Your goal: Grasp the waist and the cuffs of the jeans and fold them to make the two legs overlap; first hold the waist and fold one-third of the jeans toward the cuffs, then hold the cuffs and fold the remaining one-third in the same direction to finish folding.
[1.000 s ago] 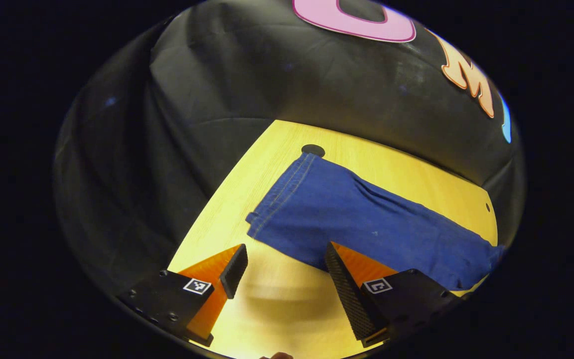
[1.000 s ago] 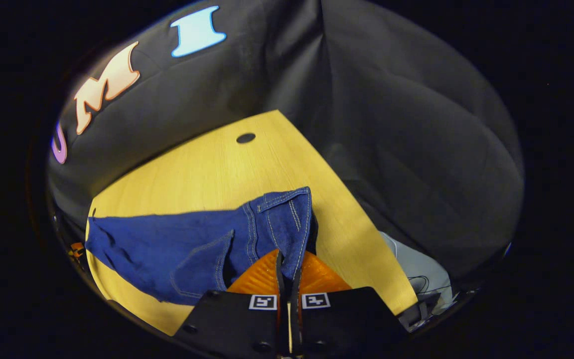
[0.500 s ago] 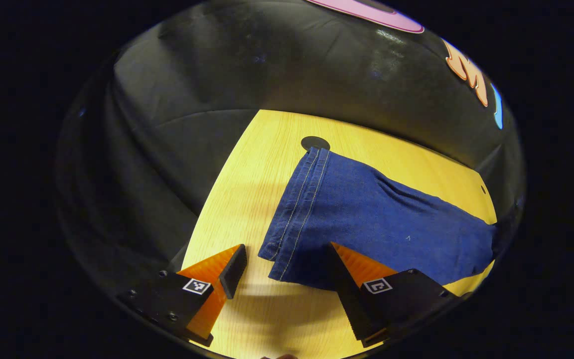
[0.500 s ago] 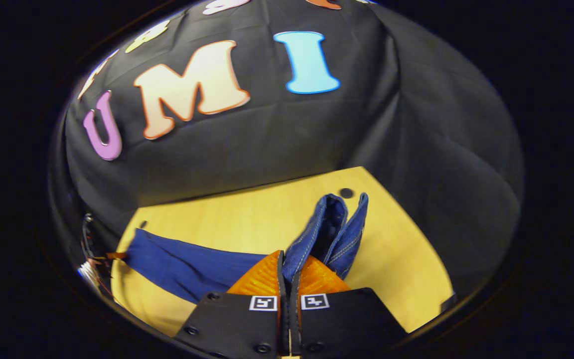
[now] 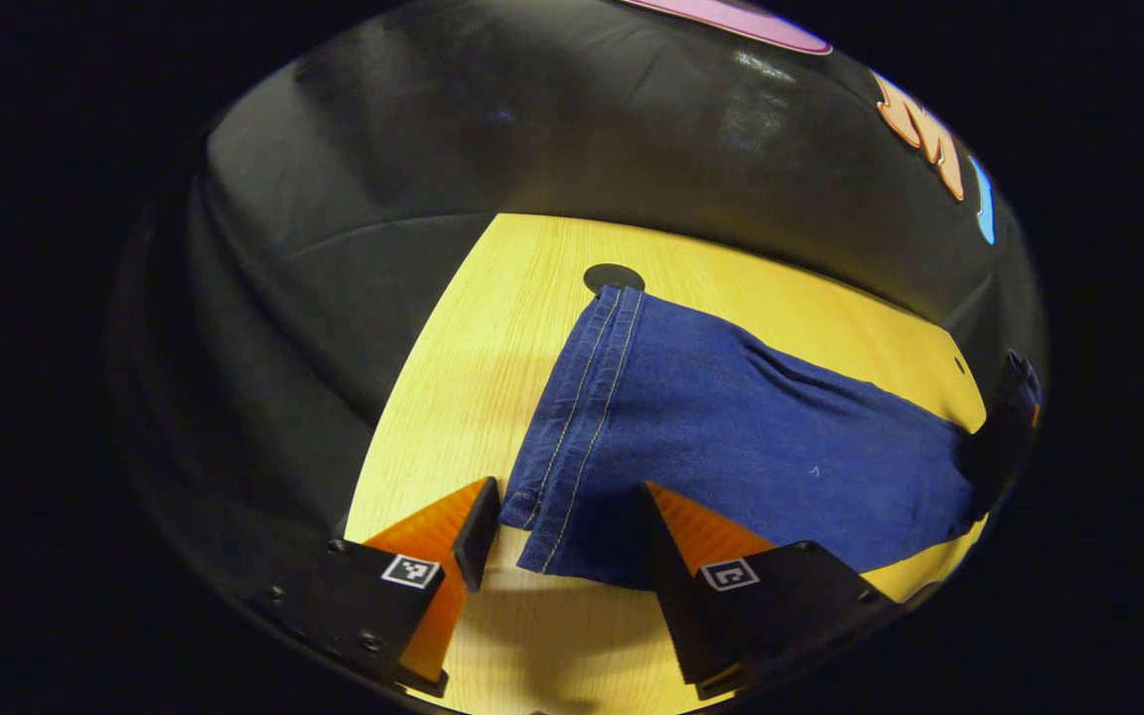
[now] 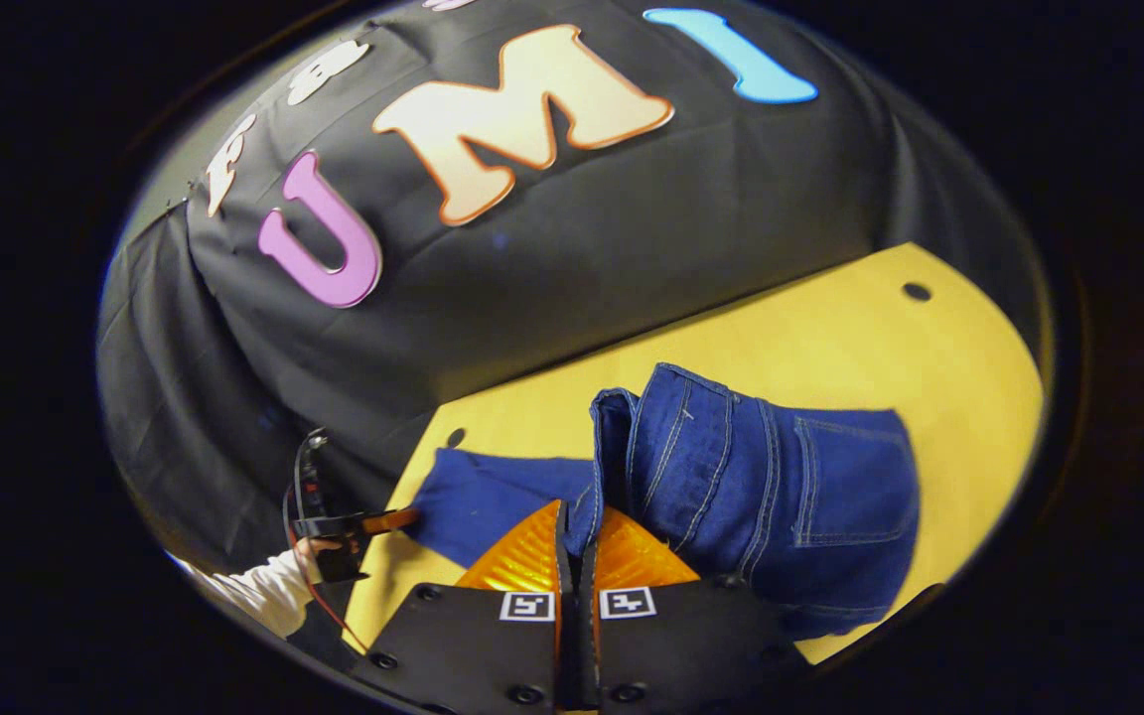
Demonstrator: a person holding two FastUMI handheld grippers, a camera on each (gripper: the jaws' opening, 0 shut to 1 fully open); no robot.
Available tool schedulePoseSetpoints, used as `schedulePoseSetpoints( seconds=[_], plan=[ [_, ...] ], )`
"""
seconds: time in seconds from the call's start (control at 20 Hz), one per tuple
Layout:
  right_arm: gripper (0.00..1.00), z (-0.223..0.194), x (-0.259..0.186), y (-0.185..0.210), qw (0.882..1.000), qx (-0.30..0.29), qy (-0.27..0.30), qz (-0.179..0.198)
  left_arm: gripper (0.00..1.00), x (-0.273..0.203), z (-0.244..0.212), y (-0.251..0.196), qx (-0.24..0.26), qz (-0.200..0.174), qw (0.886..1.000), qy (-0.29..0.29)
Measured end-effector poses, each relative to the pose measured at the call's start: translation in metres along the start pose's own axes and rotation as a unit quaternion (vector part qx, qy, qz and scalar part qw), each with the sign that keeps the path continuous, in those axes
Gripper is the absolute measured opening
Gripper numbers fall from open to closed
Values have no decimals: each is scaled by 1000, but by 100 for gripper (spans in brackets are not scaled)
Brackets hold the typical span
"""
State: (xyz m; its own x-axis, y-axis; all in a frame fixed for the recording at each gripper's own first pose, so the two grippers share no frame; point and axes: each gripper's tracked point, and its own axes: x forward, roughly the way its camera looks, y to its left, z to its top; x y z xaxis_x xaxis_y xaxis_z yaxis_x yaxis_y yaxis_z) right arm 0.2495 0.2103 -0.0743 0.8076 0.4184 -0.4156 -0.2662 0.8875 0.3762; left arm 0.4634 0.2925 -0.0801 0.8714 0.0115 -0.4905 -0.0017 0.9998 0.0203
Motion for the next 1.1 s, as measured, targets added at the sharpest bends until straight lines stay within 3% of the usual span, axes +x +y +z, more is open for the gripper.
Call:
schedulePoseSetpoints(
  seconds=[0.1,0.3,0.35,0.4,0.55,0.7,0.8,0.85,1.0,1.1],
  plan=[
    [2,-24,21,15,999,17,15,29,60,1,1,-2,-4,0,1000,-3],
    [2,-69,57,16,998,44,40,35,41,3,1,-1,-10,6,1000,-7],
    [2,-77,67,14,997,47,44,32,23,1,2,-2,-15,4,1000,-11],
    [0,-85,74,11,997,48,49,26,21,2,1,-2,-19,3,1000,-11],
    [6,-98,85,4,997,49,59,18,9,1,1,-3,-36,6,999,-20],
    [0,-101,89,6,996,59,60,29,6,0,5,-4,-47,5,999,-28],
    [27,-99,90,12,994,76,62,39,5,-3,8,-6,-47,3,998,-33],
    [29,-95,89,17,993,87,58,47,5,-6,9,-7,-46,-1,998,-34],
    [89,-78,80,27,993,97,40,55,5,-14,19,-14,-39,-10,998,-44],
    [98,-63,68,16,998,53,17,32,5,-25,32,-33,-41,-28,997,-60]
  ],
)
